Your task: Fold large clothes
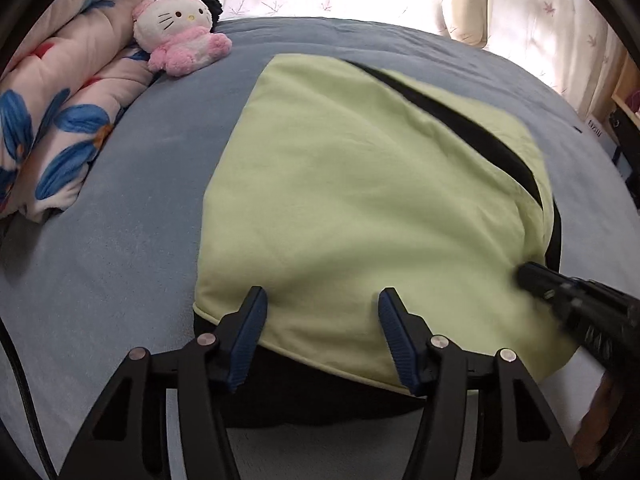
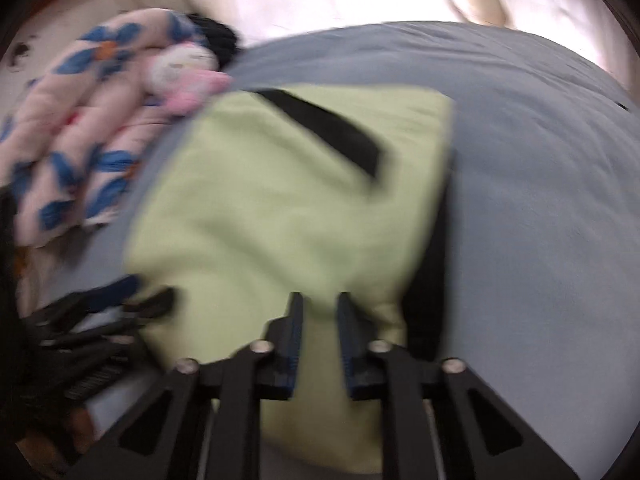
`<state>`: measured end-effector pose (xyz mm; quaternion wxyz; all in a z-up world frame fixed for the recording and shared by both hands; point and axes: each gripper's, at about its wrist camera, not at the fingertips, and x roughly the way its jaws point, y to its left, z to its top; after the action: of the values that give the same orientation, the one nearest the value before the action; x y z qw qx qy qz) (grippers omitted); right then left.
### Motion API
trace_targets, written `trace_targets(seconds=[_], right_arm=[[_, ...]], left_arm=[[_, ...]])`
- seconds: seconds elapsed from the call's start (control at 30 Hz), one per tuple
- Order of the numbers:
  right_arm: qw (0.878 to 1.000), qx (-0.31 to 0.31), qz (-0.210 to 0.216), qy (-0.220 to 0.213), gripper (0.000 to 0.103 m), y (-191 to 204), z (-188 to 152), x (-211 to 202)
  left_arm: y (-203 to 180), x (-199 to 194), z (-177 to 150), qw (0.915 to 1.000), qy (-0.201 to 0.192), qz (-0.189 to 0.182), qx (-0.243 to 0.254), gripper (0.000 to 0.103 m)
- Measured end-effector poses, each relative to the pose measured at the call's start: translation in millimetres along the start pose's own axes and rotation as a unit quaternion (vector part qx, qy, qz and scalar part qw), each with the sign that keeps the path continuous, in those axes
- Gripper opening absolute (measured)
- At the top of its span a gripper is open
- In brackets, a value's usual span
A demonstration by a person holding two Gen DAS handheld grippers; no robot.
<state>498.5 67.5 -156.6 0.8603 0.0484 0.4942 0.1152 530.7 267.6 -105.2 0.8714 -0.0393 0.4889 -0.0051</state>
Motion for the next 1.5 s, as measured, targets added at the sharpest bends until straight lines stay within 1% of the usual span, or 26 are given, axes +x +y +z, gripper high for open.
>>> trace_targets(seconds=[0.07, 0.17, 0.33, 0.43, 0.47, 0.53, 0.67, 0.83, 0.93, 1.0, 1.07, 1.17, 1.27, 1.4, 1.5], right_arm=[[0.999, 0.021, 0.031, 0.009, 0.0, -18, -1, 2], [1.0, 0.006, 0.003, -0.002, 0.0, -15, -2, -9], [1.0, 0.02, -0.001, -0.004, 0.0, -15, -5, -16], [1.0, 0.024, -0.002, -0.006, 0.001, -15, -9, -26], [1.0, 0.025, -0.005, -0.007, 0.004, -17, -11, -32], [1.0, 0.028, -0.001, -0.01, 0.004, -20, -13, -42], [0.999, 0.037, 0.011, -0.015, 0.004, -21, -17, -67], [0.999, 0.029, 0.039, -0.023, 0.004, -15, -27, -114], [0.998, 0.018, 0.054, -0.029, 0.004, -12, -41, -151], [0.997, 0.01, 0.07, -0.023, 0.004, -13, -53, -175], [0.996, -0.001, 0.083, -0.014, 0.004, -15, -71, -201], [0.995, -0.011, 0.101, 0.004, 0.004, -17, -93, -224], [0.991, -0.014, 0.13, 0.027, 0.004, -22, -119, -236], [0.988, -0.019, 0.15, 0.027, 0.004, -29, -150, -238], [0.985, -0.011, 0.171, 0.021, 0.004, -40, -167, -229]], left_arm=[[-3, 3, -3, 0.9999, -0.006, 0.007, 0.007, 0.057], [-7, 3, -2, 0.9996, -0.01, 0.02, 0.016, 0.057], [-4, -4, -1, 0.9999, -0.001, 0.017, -0.003, 0.058], [-6, -13, -6, 0.9999, -0.001, 0.014, -0.007, 0.063], [-7, -17, -8, 0.9999, -0.003, 0.013, -0.008, 0.064], [-9, -24, -11, 0.9998, -0.002, 0.012, -0.015, 0.074], [-14, -40, -18, 0.9994, 0.014, -0.008, -0.03, 0.074], [-31, -72, -26, 0.9994, 0.014, -0.006, -0.032, 0.074], [-42, -99, -33, 0.9992, 0.013, -0.021, -0.032, 0.074], [-50, -119, -41, 0.9985, 0.013, -0.04, -0.036, 0.074], [-56, -134, -52, 0.9978, 0.017, -0.052, -0.039, 0.074], [-67, -152, -72, 0.9967, 0.023, -0.067, -0.04, 0.074], [-76, -162, -90, 0.9962, 0.027, -0.072, -0.042, 0.074], [-90, -166, -115, 0.9966, 0.01, -0.067, -0.047, 0.074], [-103, -159, -130, 0.9961, 0.01, -0.068, -0.054, 0.074]])
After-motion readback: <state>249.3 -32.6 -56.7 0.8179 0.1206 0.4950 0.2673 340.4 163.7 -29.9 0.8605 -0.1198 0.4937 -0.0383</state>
